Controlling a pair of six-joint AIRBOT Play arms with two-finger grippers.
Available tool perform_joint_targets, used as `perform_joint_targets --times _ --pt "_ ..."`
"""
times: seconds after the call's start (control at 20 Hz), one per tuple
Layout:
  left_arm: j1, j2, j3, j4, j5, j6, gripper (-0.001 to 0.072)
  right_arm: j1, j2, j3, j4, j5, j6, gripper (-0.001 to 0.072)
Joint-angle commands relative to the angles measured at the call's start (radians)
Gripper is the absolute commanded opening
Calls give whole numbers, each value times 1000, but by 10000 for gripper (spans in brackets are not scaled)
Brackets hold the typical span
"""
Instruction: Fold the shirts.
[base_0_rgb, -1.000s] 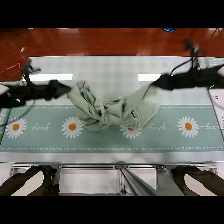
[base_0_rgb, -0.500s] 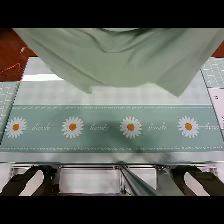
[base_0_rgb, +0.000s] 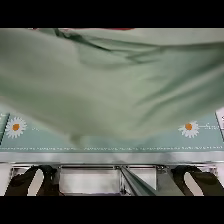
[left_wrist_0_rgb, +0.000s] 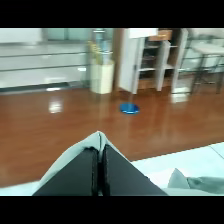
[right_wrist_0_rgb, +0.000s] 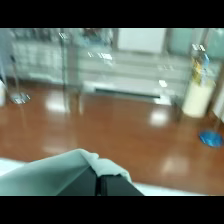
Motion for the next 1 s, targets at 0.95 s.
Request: perform_joint_targets --times 0.95 --pt "-262 -842 -666 -111 469 33 19 0 -756 -598 261 -419 -2 24"
